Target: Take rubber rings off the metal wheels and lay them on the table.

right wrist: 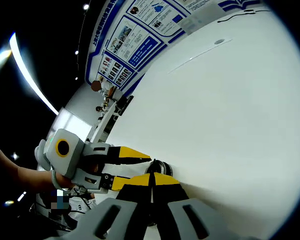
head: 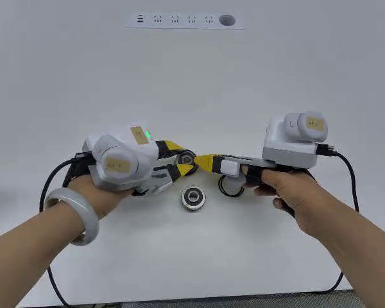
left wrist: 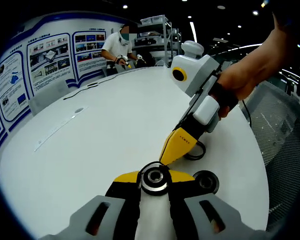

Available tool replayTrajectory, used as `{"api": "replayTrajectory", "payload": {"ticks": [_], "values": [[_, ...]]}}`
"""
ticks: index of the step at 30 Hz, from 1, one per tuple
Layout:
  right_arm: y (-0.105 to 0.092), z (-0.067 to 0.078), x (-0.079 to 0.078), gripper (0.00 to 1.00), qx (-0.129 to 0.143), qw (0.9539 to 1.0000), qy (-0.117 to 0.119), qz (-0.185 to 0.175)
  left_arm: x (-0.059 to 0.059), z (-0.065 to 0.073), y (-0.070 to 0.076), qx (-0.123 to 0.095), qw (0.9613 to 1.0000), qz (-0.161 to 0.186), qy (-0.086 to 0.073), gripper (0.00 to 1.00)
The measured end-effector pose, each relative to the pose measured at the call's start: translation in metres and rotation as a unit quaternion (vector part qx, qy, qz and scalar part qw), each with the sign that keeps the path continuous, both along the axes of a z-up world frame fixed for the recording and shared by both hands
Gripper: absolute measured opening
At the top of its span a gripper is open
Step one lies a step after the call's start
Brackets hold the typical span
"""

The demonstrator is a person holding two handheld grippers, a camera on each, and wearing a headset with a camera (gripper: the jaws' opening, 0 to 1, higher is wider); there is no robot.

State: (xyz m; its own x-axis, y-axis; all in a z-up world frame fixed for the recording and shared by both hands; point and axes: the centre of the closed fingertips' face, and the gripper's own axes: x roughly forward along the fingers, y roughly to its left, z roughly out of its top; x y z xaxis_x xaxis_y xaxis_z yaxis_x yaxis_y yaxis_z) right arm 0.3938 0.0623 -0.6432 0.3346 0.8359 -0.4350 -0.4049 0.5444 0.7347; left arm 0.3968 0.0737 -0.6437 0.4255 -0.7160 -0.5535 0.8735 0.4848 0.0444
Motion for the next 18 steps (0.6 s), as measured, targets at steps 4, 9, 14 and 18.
{"api": "replayTrajectory", "payload": {"ticks": [4, 9, 14, 18], "values": [[0.001, 0.0, 0.0, 0.02, 0.001, 1.0, 0.0, 0.0, 0.0, -0.002, 0.009, 0.003, 1.0, 0.006, -0.001, 0.28], [0.002, 0.003, -0.001, 0.02, 0.002, 1.0, -0.002, 0.002, -0.001, -0.002, 0.017, 0.0, 0.9999, 0.013, 0.004, 0.34], [0.004, 0.005, -0.001, 0.02, 0.007, 1.0, -0.003, 0.004, -0.004, 0.001, 0.02, -0.007, 0.9998, 0.016, 0.005, 0.41], [0.004, 0.007, -0.001, 0.02, 0.011, 0.9999, -0.005, 0.005, -0.007, 0.002, 0.021, -0.011, 0.9998, 0.016, 0.007, 0.48]]}}
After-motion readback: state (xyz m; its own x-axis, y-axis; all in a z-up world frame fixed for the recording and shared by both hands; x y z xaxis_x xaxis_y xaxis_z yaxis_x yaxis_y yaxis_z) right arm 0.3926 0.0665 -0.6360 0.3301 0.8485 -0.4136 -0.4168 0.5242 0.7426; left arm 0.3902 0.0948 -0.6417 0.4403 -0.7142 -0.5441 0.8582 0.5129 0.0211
